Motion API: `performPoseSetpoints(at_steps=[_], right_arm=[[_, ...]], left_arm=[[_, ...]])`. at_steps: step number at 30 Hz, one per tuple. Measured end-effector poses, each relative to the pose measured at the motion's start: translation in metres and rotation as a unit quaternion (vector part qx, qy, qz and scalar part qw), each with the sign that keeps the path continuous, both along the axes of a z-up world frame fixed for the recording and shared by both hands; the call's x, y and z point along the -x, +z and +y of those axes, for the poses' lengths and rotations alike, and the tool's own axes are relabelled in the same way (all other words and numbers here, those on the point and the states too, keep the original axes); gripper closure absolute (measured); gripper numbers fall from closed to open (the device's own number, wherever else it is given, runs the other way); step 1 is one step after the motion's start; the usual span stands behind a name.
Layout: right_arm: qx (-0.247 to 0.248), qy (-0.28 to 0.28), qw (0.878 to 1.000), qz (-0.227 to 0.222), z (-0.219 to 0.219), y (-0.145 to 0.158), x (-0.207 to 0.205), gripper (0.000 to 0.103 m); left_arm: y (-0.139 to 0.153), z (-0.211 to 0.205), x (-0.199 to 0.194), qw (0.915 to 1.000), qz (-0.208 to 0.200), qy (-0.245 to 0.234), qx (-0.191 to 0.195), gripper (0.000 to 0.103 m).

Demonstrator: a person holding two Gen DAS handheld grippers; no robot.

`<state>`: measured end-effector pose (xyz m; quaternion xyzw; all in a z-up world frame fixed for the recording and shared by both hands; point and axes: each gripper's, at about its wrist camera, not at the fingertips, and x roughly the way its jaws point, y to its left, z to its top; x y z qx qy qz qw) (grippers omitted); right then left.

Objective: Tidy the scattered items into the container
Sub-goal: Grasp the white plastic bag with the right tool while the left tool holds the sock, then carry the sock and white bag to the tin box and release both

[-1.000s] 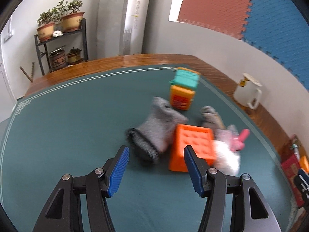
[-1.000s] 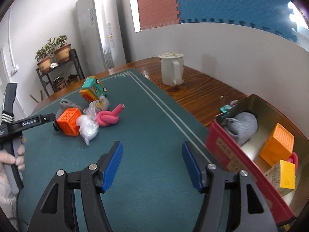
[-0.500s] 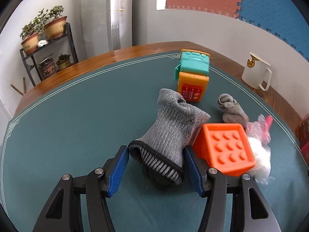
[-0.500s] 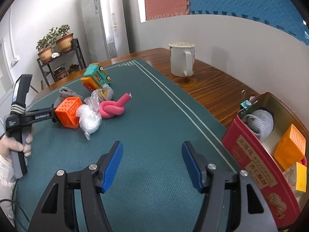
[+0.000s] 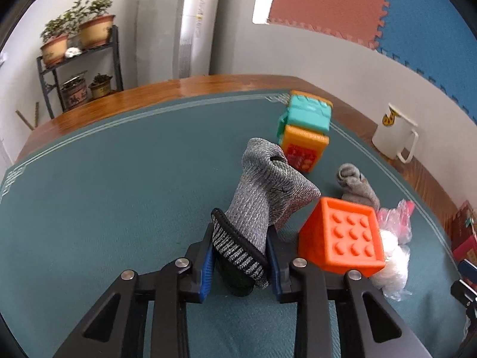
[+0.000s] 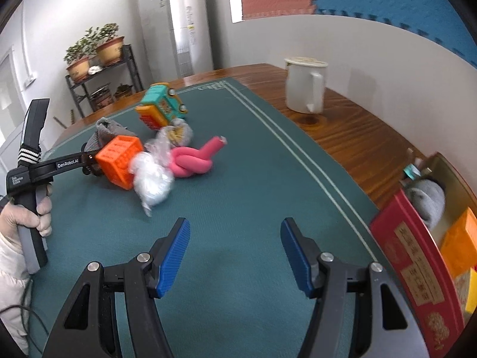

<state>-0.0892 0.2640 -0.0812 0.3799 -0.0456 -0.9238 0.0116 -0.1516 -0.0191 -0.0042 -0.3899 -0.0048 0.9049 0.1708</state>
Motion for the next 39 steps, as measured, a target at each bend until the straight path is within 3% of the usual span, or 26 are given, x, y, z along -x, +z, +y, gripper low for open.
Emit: performPoseSetpoints(at_steps=[6,13,15,17,19,27,39], right_arm=[[-0.012,0.056,0.998,-0.005,-0.032,-0.001,0.030,0.036],[-0.011,0.105,0.994,-0.027,-0.070,-0.014,0.068,0.036],[-0.019,0.107,0.994,-0.032,-0.077,-0.020,0.078,0.040],[-0.020,0.107,0.993,-0.047,-0.079,-0.028,0.086,0.054],[-0.018,0.106,0.993,-0.054,-0.080,-0.033,0.088,0.058],[-0.020,0.080,0.997,0.000,-0.064,-0.012,0.054,0.063],[0.008,-0.068,0.995,0.068,0.055,0.033,-0.043,0.063]], left_arm=[[0.028,-0.022,-0.008,0.9987,0.026,0.027,-0.034,0.071],[0.040,-0.021,-0.013,0.9982,0.032,0.020,-0.047,0.071],[0.040,-0.019,-0.014,0.9983,0.030,0.018,-0.047,0.071],[0.040,-0.019,-0.012,0.9984,0.028,0.017,-0.047,0.071],[0.039,-0.019,-0.009,0.9985,0.027,0.016,-0.046,0.071],[0.040,-0.013,-0.017,0.9987,0.030,0.004,-0.042,0.071],[0.059,0.022,-0.057,0.9968,0.044,-0.037,-0.055,0.071]])
